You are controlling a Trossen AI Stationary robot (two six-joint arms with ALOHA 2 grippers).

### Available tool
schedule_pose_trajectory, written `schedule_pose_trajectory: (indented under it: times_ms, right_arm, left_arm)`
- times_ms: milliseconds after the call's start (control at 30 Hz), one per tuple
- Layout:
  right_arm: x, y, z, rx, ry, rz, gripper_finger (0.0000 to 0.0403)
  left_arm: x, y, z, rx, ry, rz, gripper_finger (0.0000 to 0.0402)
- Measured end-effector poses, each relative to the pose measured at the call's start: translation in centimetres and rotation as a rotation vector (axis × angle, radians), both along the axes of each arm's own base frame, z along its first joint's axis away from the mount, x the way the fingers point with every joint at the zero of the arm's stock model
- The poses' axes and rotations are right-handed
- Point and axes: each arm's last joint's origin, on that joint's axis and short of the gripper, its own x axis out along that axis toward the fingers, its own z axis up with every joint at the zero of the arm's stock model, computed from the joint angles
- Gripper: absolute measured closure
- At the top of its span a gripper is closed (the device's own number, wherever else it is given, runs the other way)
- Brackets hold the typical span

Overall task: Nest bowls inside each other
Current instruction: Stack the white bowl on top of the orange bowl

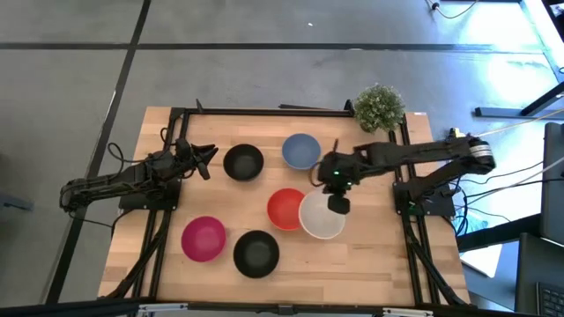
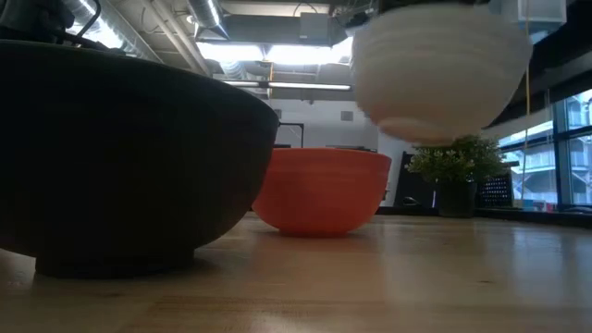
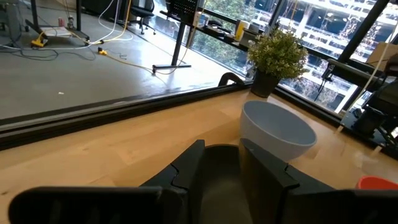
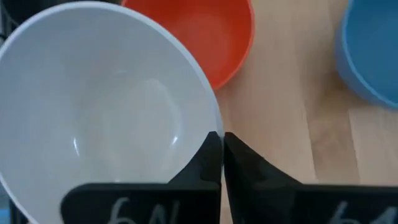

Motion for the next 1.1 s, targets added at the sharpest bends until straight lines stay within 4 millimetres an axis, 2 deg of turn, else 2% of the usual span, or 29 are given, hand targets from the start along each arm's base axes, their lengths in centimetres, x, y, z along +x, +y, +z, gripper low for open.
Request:
schedule_pose_trajectory:
  times_ms: [167, 367, 533, 933, 1100]
  right_arm:
    - [3.3, -0.9, -0.6, -0.039, 0.015, 0.095, 0.04]
    - [6.5, -2.5, 1.2, -0.018, -0.07, 0.163, 0.04]
    - [8.2, -3.3, 1.8, 0.001, -0.101, 0.184, 0.0401]
    - [10.8, -4.3, -2.8, 0.05, -0.031, 0.258, 0.0401]
    - [11.6, -4.9, -3.8, 0.064, -0.062, 0.27, 0.0401]
  left_arm:
    - [0.0, 0.0, 0.0, 0.0, 0.0, 0.0, 0.0308]
    - [0.0, 0.0, 0.0, 0.0, 0.0, 0.0, 0.0308]
    - [0.0, 0.0, 0.0, 0.002, 0.002, 0.0, 0.0308]
    - [0.0, 0.0, 0.0, 0.009, 0.008, -0.001, 0.0308]
    - [0.0, 0.0, 0.0, 0.009, 0.008, -0.001, 0.0308]
